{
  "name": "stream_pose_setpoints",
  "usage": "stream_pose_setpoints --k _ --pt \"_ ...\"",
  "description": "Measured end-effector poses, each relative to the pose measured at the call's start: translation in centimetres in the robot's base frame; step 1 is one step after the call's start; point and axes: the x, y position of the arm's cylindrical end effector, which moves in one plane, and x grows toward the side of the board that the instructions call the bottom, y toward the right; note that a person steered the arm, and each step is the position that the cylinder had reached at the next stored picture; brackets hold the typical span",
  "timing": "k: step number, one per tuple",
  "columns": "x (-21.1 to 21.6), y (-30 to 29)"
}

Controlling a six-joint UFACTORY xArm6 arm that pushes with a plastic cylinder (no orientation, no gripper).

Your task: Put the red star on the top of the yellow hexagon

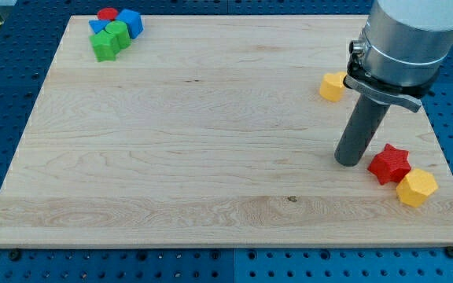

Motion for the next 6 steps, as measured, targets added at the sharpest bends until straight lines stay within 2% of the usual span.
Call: stream_pose_setpoints --k 1,6 --pt "1.4 0.0" --pt "1.1 4.2"
